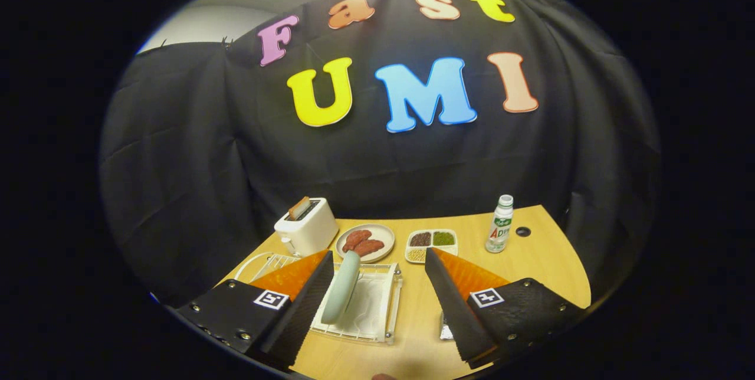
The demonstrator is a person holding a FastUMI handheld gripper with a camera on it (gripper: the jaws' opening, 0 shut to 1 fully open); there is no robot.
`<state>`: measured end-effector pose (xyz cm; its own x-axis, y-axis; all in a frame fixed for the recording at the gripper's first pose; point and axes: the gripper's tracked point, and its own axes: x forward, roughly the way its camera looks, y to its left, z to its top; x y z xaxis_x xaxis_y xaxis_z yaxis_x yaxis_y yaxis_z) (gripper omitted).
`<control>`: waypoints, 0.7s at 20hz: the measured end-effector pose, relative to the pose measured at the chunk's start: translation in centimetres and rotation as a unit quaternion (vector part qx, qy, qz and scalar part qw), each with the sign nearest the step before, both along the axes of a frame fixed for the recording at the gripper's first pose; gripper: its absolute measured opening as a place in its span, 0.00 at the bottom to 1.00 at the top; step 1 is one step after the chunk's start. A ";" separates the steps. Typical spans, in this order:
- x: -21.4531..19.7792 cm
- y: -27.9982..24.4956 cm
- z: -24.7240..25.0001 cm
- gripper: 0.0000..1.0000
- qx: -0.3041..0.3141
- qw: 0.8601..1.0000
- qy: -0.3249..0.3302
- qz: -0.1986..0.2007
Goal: Take the plate from the dish rack, then take the spoon from the basket and place it into the plate.
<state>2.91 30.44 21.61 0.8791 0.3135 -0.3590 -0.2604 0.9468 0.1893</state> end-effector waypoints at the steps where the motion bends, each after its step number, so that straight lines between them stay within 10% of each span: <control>1: 0.3 0.8 -0.7 0.96 -0.003 1.000 0.027 0.005; 14: 4.4 5.8 -7.2 0.97 -0.054 0.975 0.215 -0.028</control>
<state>7.31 36.22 14.44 0.6540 0.2099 -0.7268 -0.1269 0.9776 0.1682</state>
